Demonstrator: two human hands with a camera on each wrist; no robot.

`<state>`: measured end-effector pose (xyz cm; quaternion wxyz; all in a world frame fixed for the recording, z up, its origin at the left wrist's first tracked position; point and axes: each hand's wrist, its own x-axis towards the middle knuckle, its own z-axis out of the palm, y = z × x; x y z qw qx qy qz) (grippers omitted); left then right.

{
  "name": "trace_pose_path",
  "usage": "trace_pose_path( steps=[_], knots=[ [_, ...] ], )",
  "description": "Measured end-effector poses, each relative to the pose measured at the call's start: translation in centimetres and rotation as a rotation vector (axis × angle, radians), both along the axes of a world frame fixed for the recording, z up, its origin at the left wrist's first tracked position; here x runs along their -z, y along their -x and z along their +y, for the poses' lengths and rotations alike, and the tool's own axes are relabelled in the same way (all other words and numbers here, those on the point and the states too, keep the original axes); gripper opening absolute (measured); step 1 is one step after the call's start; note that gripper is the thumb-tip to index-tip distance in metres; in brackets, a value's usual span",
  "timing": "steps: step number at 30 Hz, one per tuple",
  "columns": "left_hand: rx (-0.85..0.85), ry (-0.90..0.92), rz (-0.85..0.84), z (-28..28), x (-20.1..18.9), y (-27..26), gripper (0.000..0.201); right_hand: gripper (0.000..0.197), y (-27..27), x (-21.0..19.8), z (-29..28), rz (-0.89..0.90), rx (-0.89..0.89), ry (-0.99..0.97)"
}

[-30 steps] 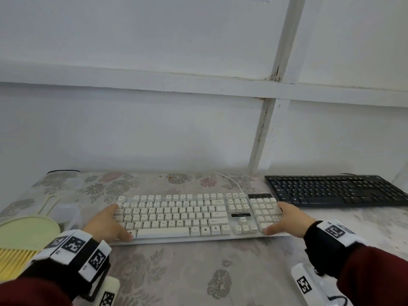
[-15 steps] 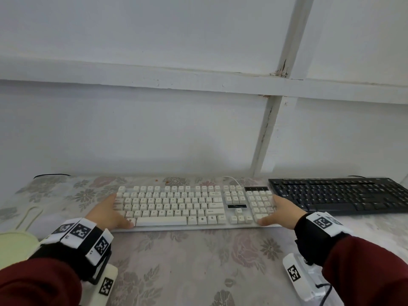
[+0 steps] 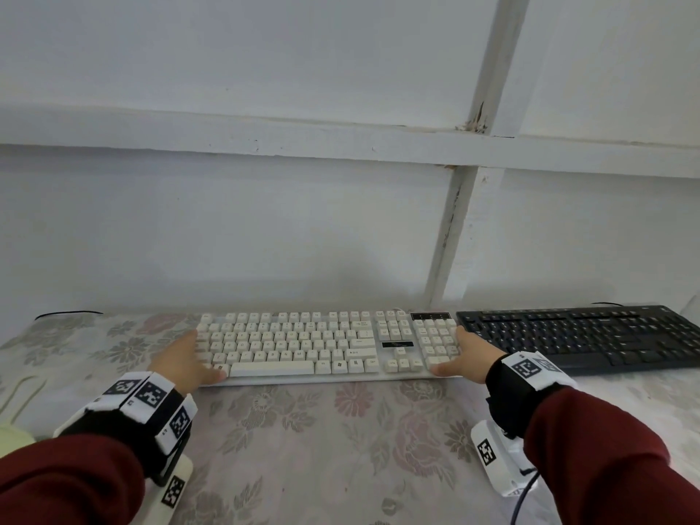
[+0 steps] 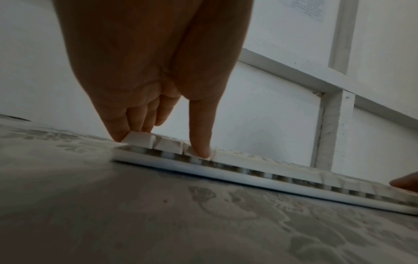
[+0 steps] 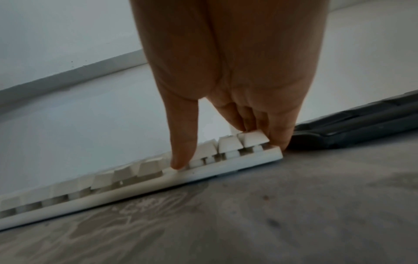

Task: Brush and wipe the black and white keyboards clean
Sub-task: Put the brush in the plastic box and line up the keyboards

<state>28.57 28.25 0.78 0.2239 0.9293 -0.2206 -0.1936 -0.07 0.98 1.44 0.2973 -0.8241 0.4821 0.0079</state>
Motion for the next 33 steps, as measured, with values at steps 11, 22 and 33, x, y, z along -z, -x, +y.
trace_pose_path(
  steps=[11, 22, 33],
  knots=[
    [0.012, 0.027, -0.083, 0.2, -0.1, 1.3, 0.081, 0.064, 0.2, 0.1, 0.4, 0.017, -0.009, 0.109],
    [0.112, 0.342, 0.033, 5.3, -3.9, 9.7, 0.066, 0.066, 6.6, -5.3, 7.5, -0.116, -0.130, 0.053],
    [0.148, 0.601, 0.200, 19.6, -4.8, 17.5, 0.078, 0.050, 12.8, -6.9, 18.3, -0.394, -0.182, -0.041]
  ],
)
